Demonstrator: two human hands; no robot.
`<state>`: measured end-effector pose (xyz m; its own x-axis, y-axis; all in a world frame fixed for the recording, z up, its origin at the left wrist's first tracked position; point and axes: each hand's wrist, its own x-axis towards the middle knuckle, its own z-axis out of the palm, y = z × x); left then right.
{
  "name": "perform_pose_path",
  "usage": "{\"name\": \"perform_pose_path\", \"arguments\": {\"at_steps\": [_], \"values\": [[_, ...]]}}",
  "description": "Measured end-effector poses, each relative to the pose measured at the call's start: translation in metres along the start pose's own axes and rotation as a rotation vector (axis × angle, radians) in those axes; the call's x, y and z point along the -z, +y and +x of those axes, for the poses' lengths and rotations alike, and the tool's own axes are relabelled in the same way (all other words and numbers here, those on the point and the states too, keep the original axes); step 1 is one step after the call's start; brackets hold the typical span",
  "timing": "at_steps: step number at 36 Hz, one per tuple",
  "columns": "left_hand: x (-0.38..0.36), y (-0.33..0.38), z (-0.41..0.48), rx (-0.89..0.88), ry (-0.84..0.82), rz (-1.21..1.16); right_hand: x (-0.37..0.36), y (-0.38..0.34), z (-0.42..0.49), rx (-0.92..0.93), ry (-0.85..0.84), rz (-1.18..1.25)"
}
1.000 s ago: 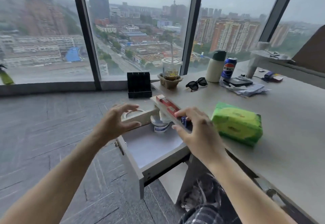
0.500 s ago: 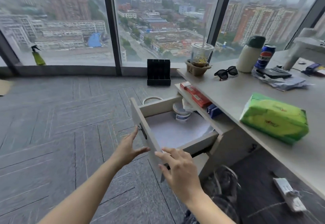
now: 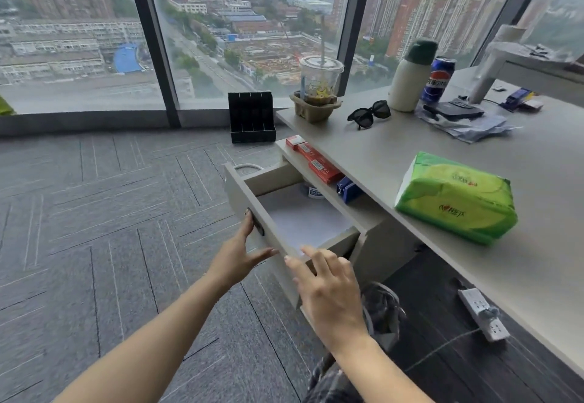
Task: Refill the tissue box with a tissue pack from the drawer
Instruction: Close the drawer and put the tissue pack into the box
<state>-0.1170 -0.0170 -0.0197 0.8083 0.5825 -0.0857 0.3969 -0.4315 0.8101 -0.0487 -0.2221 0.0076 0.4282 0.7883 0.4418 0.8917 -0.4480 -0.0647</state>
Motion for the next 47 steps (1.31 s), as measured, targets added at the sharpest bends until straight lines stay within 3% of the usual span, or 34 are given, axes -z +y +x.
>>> {"name": "perform_pose_path", "arguments": {"at_steps": [5, 12, 18, 29, 37, 47], "values": [[-0.022, 0.021, 0.024, 0.014, -0.038, -0.065, -0.001, 0.03, -0.005, -0.143, 0.046, 0.017], [-0.052, 0.05, 0.058, 0.032, -0.127, -0.047, -0.017, 0.053, -0.006, -0.705, 0.208, 0.412], [-0.073, 0.065, 0.083, 0.031, -0.152, -0.012, -0.033, 0.072, 0.001, -0.924, 0.174, 0.462], [-0.087, 0.062, 0.088, 0.014, -0.173, -0.056, -0.043, 0.09, 0.008, -0.885, 0.211, 0.373], [-0.052, 0.063, 0.075, 0.005, -0.321, -0.211, -0.027, 0.078, 0.001, -0.841, 0.253, 0.428], [0.015, 0.087, 0.007, -0.219, -0.242, -0.321, 0.041, 0.026, 0.013, -0.549, 0.344, 0.682]]}}
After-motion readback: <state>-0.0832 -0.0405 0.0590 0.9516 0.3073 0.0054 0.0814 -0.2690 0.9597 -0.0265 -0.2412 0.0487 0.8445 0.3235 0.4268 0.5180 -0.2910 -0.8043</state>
